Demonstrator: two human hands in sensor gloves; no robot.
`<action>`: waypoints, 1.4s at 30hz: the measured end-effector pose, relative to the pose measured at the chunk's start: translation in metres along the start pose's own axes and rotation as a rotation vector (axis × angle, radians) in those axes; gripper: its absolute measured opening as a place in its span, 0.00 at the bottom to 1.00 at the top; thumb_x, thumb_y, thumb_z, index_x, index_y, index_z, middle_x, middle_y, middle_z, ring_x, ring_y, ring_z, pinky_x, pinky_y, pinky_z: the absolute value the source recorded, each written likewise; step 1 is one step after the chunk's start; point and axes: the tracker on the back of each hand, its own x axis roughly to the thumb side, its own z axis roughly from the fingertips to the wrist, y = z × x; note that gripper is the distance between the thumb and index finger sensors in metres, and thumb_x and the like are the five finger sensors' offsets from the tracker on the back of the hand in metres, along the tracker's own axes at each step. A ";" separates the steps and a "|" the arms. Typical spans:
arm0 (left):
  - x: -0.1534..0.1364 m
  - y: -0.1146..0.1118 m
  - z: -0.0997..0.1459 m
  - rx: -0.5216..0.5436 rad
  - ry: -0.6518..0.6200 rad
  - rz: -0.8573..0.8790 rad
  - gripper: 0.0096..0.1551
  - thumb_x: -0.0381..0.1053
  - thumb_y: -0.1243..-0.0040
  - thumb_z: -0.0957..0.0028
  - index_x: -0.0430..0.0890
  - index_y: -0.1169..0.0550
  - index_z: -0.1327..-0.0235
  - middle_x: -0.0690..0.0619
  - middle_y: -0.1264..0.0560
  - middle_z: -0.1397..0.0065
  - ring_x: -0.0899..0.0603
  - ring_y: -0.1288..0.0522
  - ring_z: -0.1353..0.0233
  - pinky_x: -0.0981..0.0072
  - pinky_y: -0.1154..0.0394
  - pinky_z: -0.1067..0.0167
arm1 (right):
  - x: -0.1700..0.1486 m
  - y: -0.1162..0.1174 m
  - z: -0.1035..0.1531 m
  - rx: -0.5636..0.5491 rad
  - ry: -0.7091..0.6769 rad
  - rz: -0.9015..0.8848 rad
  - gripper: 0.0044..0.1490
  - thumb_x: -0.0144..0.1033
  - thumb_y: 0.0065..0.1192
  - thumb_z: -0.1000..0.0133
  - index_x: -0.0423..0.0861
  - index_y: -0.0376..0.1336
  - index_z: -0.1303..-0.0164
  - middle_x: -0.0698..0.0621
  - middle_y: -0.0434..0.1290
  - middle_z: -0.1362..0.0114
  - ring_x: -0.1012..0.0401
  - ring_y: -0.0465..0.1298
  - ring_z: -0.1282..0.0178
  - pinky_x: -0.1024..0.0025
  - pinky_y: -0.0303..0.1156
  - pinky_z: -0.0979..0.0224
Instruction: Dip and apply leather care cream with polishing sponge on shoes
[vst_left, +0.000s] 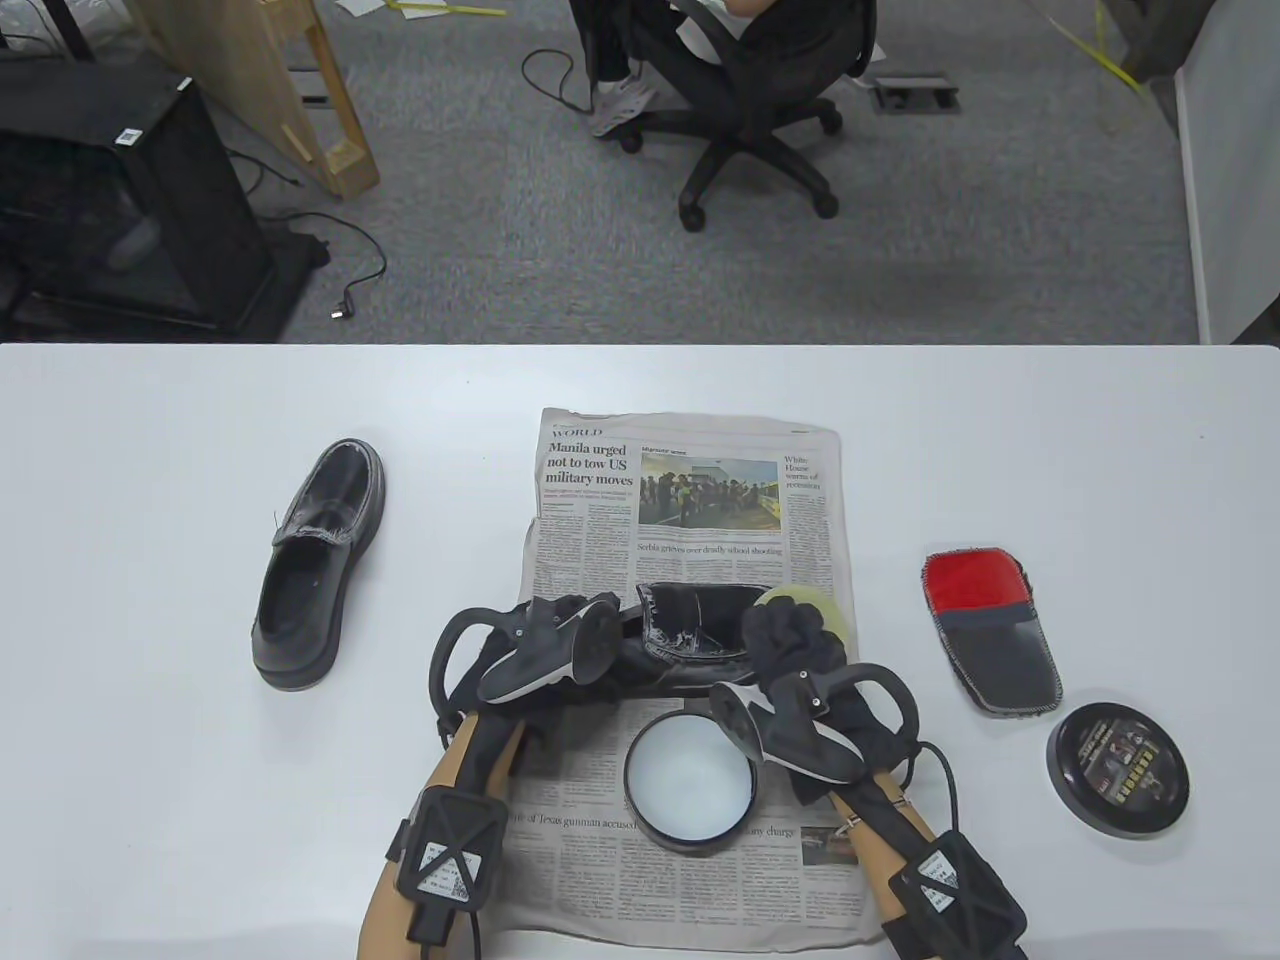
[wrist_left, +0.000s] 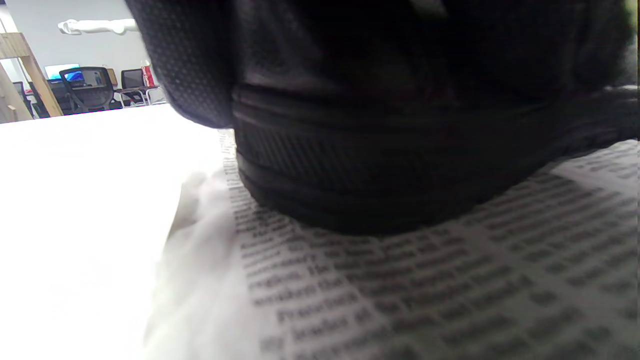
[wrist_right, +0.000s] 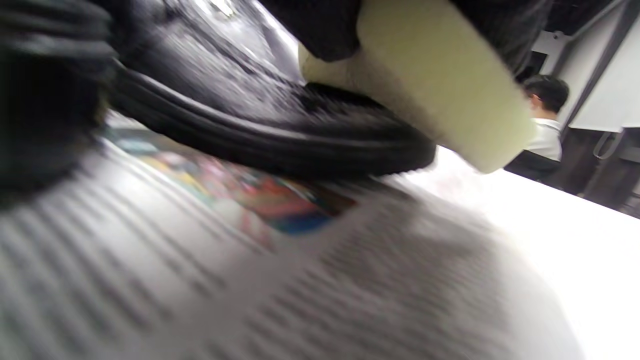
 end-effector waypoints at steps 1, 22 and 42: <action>0.000 0.000 0.000 -0.003 -0.003 0.001 0.55 0.72 0.35 0.71 0.62 0.34 0.23 0.58 0.25 0.21 0.44 0.23 0.26 0.53 0.22 0.33 | 0.003 -0.003 -0.002 -0.011 -0.013 -0.025 0.31 0.32 0.52 0.34 0.46 0.53 0.19 0.43 0.60 0.17 0.42 0.68 0.20 0.51 0.70 0.24; 0.001 -0.001 0.002 0.008 0.011 -0.007 0.56 0.73 0.36 0.70 0.58 0.33 0.22 0.54 0.23 0.22 0.43 0.23 0.27 0.54 0.22 0.34 | -0.014 0.013 0.001 0.133 0.087 0.105 0.35 0.32 0.52 0.34 0.36 0.49 0.18 0.34 0.60 0.20 0.40 0.72 0.25 0.54 0.74 0.29; -0.001 -0.002 0.002 0.013 0.014 -0.002 0.57 0.73 0.36 0.71 0.58 0.34 0.21 0.55 0.23 0.22 0.45 0.23 0.27 0.56 0.22 0.34 | -0.043 0.019 -0.021 0.142 0.227 -0.108 0.32 0.33 0.52 0.34 0.50 0.50 0.20 0.45 0.58 0.17 0.45 0.68 0.20 0.55 0.70 0.25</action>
